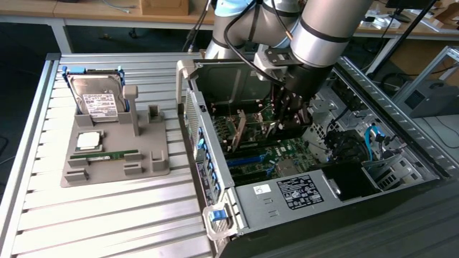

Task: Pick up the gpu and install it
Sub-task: 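Insert the gpu into the slot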

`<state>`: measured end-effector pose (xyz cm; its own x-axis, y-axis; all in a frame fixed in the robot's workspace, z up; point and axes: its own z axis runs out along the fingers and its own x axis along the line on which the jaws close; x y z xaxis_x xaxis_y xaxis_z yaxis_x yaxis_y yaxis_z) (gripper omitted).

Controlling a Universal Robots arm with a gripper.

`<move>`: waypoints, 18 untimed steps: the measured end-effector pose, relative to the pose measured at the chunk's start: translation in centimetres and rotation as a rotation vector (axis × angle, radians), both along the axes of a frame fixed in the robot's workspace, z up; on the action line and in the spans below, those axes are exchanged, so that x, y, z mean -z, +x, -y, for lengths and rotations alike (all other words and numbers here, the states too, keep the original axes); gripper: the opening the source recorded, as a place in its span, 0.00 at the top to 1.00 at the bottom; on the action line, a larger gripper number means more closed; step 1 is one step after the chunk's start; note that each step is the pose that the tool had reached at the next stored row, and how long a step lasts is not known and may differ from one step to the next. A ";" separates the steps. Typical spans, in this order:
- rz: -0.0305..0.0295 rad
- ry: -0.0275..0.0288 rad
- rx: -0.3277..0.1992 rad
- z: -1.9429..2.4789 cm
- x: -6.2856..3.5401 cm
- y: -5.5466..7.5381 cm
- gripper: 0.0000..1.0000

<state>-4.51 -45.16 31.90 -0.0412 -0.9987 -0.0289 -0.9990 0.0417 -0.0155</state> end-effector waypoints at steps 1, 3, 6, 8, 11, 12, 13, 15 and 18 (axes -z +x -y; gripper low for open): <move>0.0000 0.0000 0.000 0.05 0.10 0.0 0.73; 0.0000 0.0000 0.000 0.10 0.21 0.0 0.73; 0.0000 0.0000 0.000 0.11 0.25 0.0 0.73; 0.0000 0.0000 0.000 0.25 0.54 -0.1 0.73; 0.0000 0.0000 0.000 0.27 0.58 -0.1 0.73; 0.0000 0.0000 0.000 0.27 0.60 -0.1 0.73; 0.0000 0.0000 0.000 0.46 0.84 -0.2 0.73; 0.0000 0.0000 0.000 0.67 1.08 -0.2 0.73; 0.0000 0.0000 0.000 0.68 1.14 -0.2 0.73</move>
<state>-4.68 -45.85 30.75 -0.0411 -0.9987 -0.0289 -0.9990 0.0415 -0.0155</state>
